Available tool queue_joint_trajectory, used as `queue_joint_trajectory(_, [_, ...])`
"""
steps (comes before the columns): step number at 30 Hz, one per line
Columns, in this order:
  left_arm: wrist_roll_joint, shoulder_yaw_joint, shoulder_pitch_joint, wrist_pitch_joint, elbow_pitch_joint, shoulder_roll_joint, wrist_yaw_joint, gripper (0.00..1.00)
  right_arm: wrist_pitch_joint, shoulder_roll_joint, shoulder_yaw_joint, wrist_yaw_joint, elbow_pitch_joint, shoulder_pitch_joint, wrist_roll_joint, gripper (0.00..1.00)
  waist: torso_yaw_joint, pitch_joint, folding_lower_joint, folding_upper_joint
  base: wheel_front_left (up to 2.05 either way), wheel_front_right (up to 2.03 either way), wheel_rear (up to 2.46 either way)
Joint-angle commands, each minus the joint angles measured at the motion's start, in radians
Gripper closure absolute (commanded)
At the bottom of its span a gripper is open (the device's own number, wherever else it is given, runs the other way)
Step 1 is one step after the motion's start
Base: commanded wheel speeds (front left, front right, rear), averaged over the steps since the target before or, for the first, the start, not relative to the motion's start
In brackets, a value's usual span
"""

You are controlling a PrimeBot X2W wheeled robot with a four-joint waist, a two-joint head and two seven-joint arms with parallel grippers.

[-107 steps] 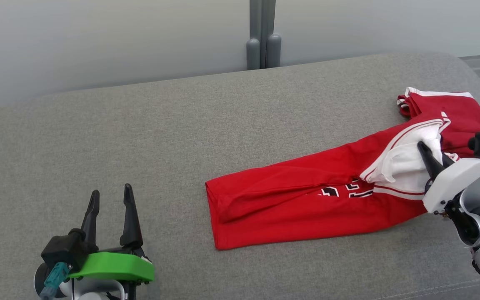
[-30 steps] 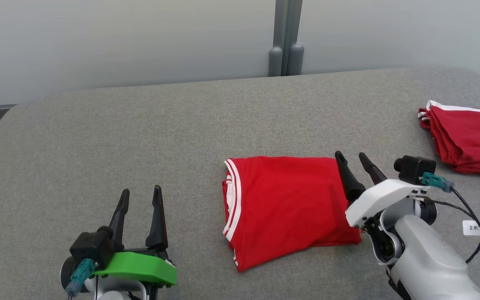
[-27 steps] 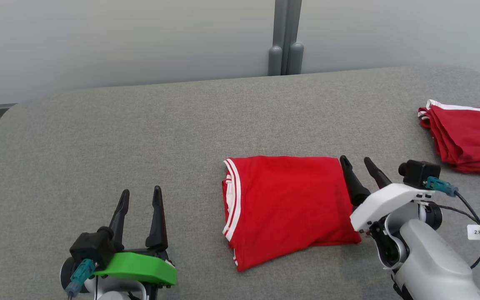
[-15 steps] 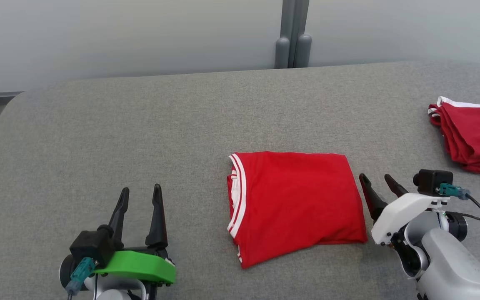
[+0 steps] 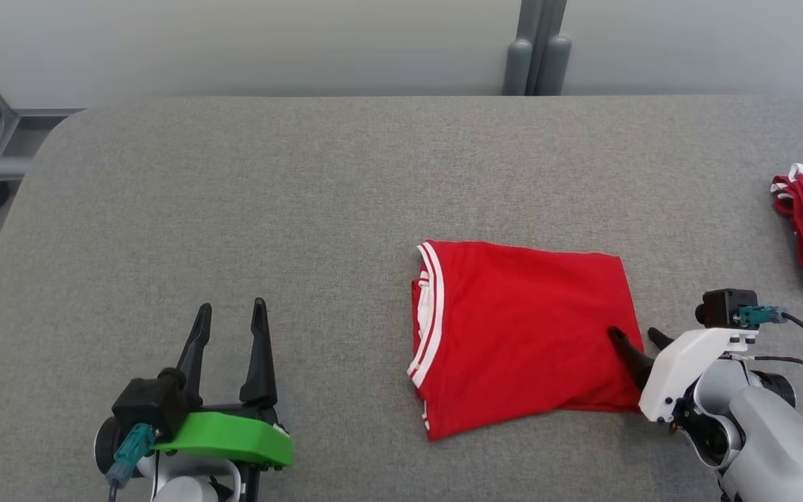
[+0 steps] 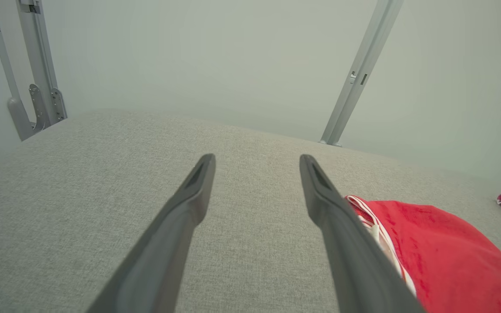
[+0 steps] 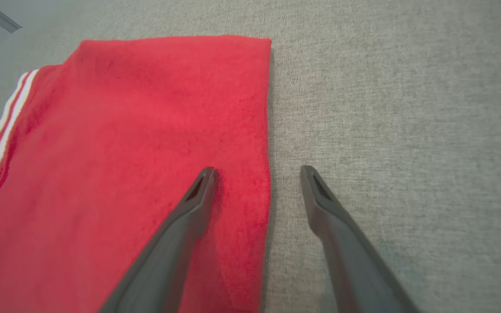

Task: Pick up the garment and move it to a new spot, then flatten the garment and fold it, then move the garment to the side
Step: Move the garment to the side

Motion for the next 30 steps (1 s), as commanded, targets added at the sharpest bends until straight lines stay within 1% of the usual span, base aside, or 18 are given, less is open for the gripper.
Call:
queue_joint_trajectory(1, [0.008, 0.004, -0.016, -0.003, -0.006, 0.002, -0.003, 0.0, 0.006, -0.004, 0.005, 0.0, -0.002, -0.008, 0.018, 0.0, 0.012, 0.006, 0.0, 0.0, 0.0, 0.0, 0.0])
queue_joint_trajectory(7, [0.012, 0.007, -0.013, -0.003, -0.006, 0.002, -0.006, 0.0, 0.043, -0.041, 0.065, 0.0, -0.03, -0.009, 0.152, 0.0, 0.032, 0.006, 0.0, 0.0, 0.0, 0.0, 0.0])
queue_joint_trajectory(8, [0.013, 0.008, -0.013, -0.003, -0.005, 0.002, -0.007, 0.0, 0.046, -0.046, 0.078, 0.0, -0.034, -0.011, 0.166, 0.31, 0.033, 0.006, 0.0, 0.0, 0.0, 0.0, 0.0])
queue_joint_trajectory(9, [0.013, 0.008, -0.013, -0.003, -0.005, 0.002, -0.006, 0.0, 0.045, -0.052, 0.088, 0.0, -0.035, -0.013, 0.178, 0.55, 0.034, 0.006, 0.0, 0.0, 0.0, 0.0, 0.0])
queue_joint_trajectory(11, [0.015, 0.01, -0.011, -0.003, -0.005, 0.002, -0.006, 0.0, 0.035, -0.059, 0.107, 0.0, -0.035, -0.016, 0.195, 0.7, 0.034, 0.005, 0.0, 0.0, 0.0, 0.0, 0.0])
queue_joint_trajectory(12, [0.017, 0.012, -0.01, -0.003, -0.005, 0.002, -0.006, 0.0, 0.029, -0.062, 0.118, 0.0, -0.036, -0.02, 0.203, 0.83, 0.033, 0.004, 0.0, 0.0, 0.0, 0.0, 0.0])
queue_joint_trajectory(13, [0.019, 0.012, -0.009, -0.003, -0.005, 0.002, -0.005, 0.0, 0.019, -0.067, 0.127, 0.0, -0.039, -0.026, 0.208, 1.0, 0.032, 0.004, 0.0, 0.0, 0.0, 0.0, 0.0])
queue_joint_trajectory(17, [0.022, 0.014, -0.003, -0.003, -0.007, 0.002, -0.003, 0.0, -0.011, -0.092, 0.163, 0.0, -0.039, -0.043, 0.226, 1.0, 0.017, 0.001, 0.0, 0.0, 0.0, 0.0, 0.0])
queue_joint_trajectory(21, [0.021, 0.018, 0.002, -0.003, -0.01, 0.002, -0.003, 0.0, -0.042, -0.119, 0.191, 0.0, -0.026, -0.071, 0.229, 1.0, -0.016, -0.002, 0.0, 0.0, 0.0, 0.0, 0.0])
queue_joint_trajectory(25, [0.019, 0.018, 0.006, -0.003, -0.015, 0.002, -0.003, 0.0, -0.067, -0.144, 0.216, 0.0, -0.014, -0.103, 0.213, 1.0, -0.067, -0.002, 0.0, 0.0, 0.0, 0.0, 0.0])
queue_joint_trajectory(30, [0.013, 0.012, 0.003, -0.002, -0.025, 0.002, -0.001, 0.0, -0.088, -0.18, 0.232, 0.0, -0.001, -0.151, 0.191, 1.0, -0.154, 0.007, 0.0, 0.0, 0.0, 0.0, 0.0])
